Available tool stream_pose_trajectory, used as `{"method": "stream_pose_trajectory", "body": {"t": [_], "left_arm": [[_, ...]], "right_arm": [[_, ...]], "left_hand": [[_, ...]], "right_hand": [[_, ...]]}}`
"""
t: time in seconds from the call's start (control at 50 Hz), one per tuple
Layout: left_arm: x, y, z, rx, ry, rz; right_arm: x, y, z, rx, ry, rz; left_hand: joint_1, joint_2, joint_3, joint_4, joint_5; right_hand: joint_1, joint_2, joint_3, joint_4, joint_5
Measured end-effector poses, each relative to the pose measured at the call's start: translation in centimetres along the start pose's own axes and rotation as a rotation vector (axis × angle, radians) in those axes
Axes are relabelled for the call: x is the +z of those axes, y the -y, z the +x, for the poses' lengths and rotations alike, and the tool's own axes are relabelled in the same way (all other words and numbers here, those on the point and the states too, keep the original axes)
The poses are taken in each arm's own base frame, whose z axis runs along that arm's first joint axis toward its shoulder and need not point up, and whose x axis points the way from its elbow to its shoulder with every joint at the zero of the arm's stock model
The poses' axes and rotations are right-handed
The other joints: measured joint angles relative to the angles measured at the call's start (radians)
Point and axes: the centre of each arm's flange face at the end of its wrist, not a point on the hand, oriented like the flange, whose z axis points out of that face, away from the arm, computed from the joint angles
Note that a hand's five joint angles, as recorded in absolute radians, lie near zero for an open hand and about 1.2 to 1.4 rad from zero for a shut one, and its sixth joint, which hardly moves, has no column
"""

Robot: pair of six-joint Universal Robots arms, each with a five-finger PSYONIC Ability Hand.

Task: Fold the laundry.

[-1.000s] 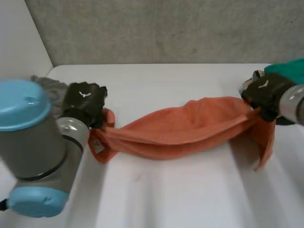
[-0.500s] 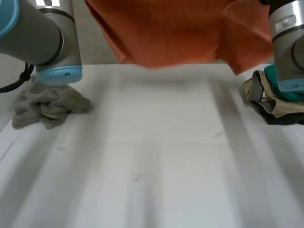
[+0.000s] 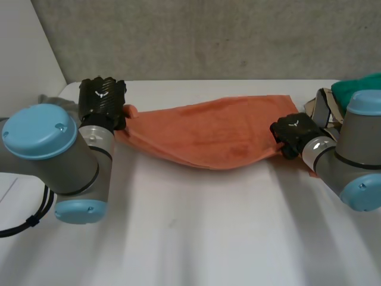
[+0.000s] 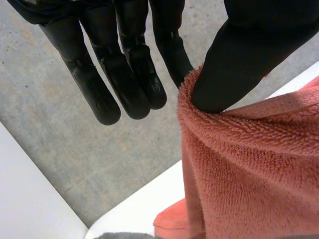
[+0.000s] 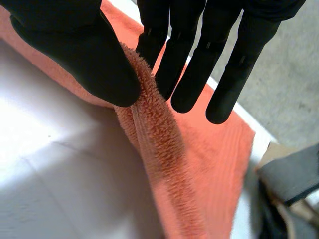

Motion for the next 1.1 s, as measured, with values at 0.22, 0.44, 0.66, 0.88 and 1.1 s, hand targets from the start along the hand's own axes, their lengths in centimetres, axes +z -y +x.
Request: {"method": "stream_pose_trajectory", "body": {"t": [0.22,0.44,0.66,0.88,1.1], "left_arm": [[-0.5,0.1,-0.3,0.003,0.001,-0.004],[-0.2,0.1,-0.9,0.001,0.017,-0.006],[-0.4,0.1,-1.0,-0.001,0.019,-0.011],[-1.8,3.3,-2.8,-0.032,0.041,0.027],[-5.9,9.8,-7.3,-0.024,0.078,0.032]], "right_arm": [[-0.6,-3.2,3.5,0.298,-0.087,-0.089],[-0.3,-5.8,5.1,0.235,-0.118,-0.151],[0.8,-7.4,5.6,0.096,-0.109,-0.179],[-1.1,-2.7,8.0,0.02,-0.173,-0.08],[-12.9,9.5,12.3,-0.218,-0.306,0.013]], "left_hand": [[0.0,0.0,0.0,0.0,0.0],[0.0,0.0,0.0,0.0,0.0],[0.0,0.0,0.0,0.0,0.0],[0.0,0.0,0.0,0.0,0.0],[0.0,0.0,0.0,0.0,0.0]], "right_hand": [[-0.567,-0.627,-0.635,-0.649,-0.661],[-0.572,-0.633,-0.647,-0.658,-0.656],[-0.037,-0.068,-0.088,-0.091,-0.082],[0.023,0.041,0.038,0.038,0.024],[0.023,0.041,0.039,0.039,0.03]]}}
